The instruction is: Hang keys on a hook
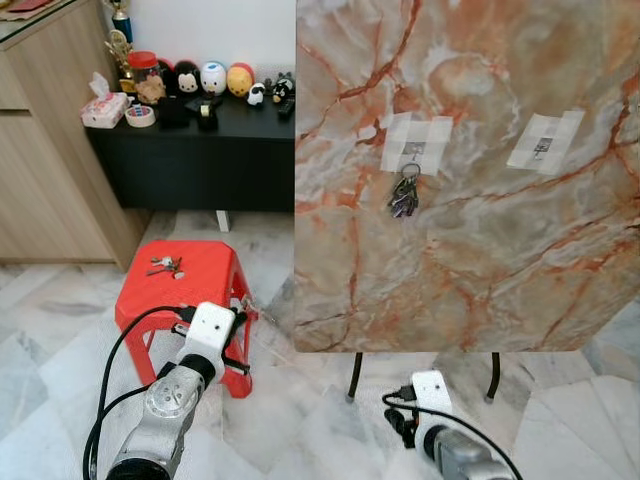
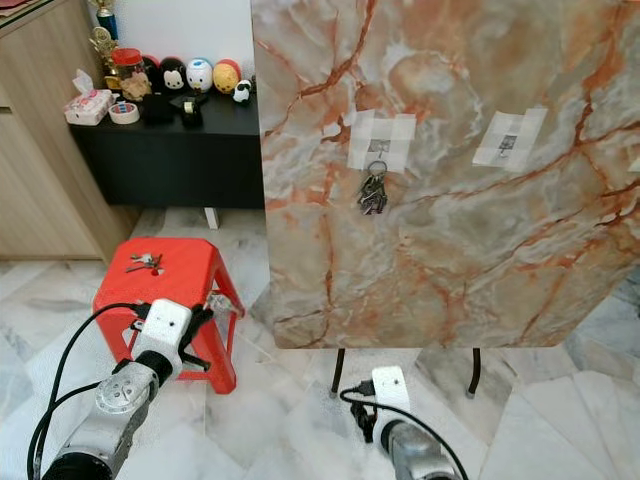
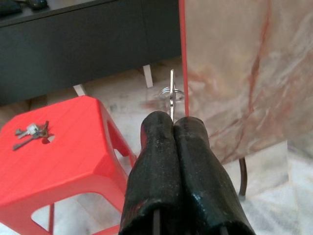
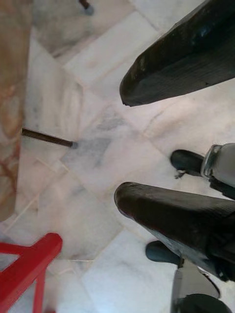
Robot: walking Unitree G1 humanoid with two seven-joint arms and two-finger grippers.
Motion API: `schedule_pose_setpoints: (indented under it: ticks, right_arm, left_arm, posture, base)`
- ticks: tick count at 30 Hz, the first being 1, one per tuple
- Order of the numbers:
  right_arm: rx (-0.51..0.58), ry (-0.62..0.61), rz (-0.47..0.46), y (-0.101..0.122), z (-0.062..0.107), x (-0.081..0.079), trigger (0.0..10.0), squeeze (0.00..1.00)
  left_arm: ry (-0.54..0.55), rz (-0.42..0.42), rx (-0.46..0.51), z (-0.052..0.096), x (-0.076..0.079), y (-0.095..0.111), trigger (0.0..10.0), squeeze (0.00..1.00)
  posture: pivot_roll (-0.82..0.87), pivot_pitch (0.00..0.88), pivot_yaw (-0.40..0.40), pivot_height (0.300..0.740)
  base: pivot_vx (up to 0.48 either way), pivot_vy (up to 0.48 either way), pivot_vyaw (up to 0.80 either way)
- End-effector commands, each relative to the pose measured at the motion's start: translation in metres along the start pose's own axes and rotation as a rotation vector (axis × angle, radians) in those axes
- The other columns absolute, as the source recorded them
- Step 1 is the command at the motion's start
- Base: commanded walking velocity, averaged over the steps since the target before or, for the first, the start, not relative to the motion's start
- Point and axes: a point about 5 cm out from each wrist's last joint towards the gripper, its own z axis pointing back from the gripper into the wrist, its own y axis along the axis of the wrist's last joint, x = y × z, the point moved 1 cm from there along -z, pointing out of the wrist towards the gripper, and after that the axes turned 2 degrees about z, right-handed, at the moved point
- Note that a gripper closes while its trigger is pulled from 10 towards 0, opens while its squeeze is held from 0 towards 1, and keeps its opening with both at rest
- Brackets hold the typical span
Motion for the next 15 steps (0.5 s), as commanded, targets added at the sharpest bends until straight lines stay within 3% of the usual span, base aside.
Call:
schedule_pose_setpoints:
  ticks: [1, 9, 10, 12, 14, 15]
  right_arm:
    - [-0.01, -0.045, -0.042, -0.011, 0.001, 0.002, 10.0, 0.0]
    - [-0.044, -0.06, -0.066, -0.026, 0.003, 0.002, 10.0, 0.0]
    - [-0.043, -0.067, -0.095, -0.028, 0.004, 0.002, 10.0, 0.0]
    - [-0.042, -0.134, -0.274, -0.032, 0.005, 0.007, 10.0, 0.0]
    - [-0.006, -0.169, -0.356, -0.026, 0.004, 0.01, 10.0, 0.0]
    - [0.005, -0.173, -0.335, -0.023, 0.004, 0.01, 10.0, 0.0]
  left_arm:
    - [0.045, 0.053, 0.011, 0.003, 0.0, -0.002, 10.0, 0.0]
    - [0.085, 0.099, -0.003, 0.012, -0.001, -0.009, 10.0, 0.0]
    - [0.082, 0.103, -0.009, 0.013, 0.0, -0.011, 10.0, 0.0]
    - [0.082, 0.124, -0.013, 0.014, 0.005, -0.011, 10.0, 0.0]
    - [0.085, 0.136, -0.011, 0.015, 0.004, -0.011, 10.0, 0.0]
    - [0.084, 0.137, -0.012, 0.015, 0.004, -0.011, 10.0, 0.0]
  posture:
    - [0.02, 0.0, -0.113, 0.737]
    - [-0.01, 0.0, -0.123, 0.737]
    - [0.0, 0.0, -0.124, 0.737]
    - [0.03, 0.0, -0.121, 0.737]
    - [0.0, 0.0, -0.105, 0.737]
    - [-0.02, 0.0, -0.1, 0.737]
  base:
    - [0.0, 0.0, 0.0]
    - [0.0, 0.0, 0.0]
    - [0.0, 0.0, 0.0]
    - [0.0, 0.0, 0.0]
    - [0.0, 0.0, 0.0]
    - [0.0, 0.0, 0.0]
